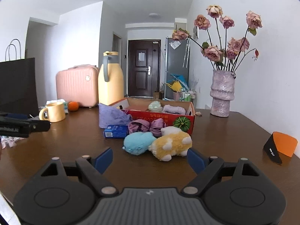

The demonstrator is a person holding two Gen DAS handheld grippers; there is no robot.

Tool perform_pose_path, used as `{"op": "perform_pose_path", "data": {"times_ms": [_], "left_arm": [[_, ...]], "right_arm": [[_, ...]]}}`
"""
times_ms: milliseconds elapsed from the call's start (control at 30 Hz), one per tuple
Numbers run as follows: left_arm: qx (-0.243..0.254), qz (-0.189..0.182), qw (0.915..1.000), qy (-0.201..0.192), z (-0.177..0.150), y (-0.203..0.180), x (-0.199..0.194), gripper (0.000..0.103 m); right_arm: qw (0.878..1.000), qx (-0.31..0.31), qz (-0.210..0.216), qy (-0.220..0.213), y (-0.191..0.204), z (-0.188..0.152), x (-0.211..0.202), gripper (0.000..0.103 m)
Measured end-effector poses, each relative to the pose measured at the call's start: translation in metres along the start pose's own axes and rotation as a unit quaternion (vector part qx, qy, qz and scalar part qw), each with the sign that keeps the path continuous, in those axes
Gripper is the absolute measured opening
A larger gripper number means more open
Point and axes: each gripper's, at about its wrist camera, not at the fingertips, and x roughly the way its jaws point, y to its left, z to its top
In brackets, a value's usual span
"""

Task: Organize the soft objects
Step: 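Close both tools on the yellow-and-white plush toy and lift it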

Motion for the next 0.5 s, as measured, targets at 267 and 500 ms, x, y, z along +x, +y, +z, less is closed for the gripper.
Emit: {"op": "perform_pose_path", "data": {"times_ms": [267, 500], "left_arm": [[-0.001, -0.011, 0.9997, 0.024, 0.0, -0.006, 0.039, 0.103], [0.005, -0.021, 0.9991, 0.038, 0.003, -0.013, 0.078, 0.103]], "right_arm": [[0.995, 0.081, -0.043, 0.037, -0.019, 0.003, 0.085, 0.088], [0.981, 0.144, -0.105, 0.078, -0.033, 0.011, 0.17, 0.086]]}}
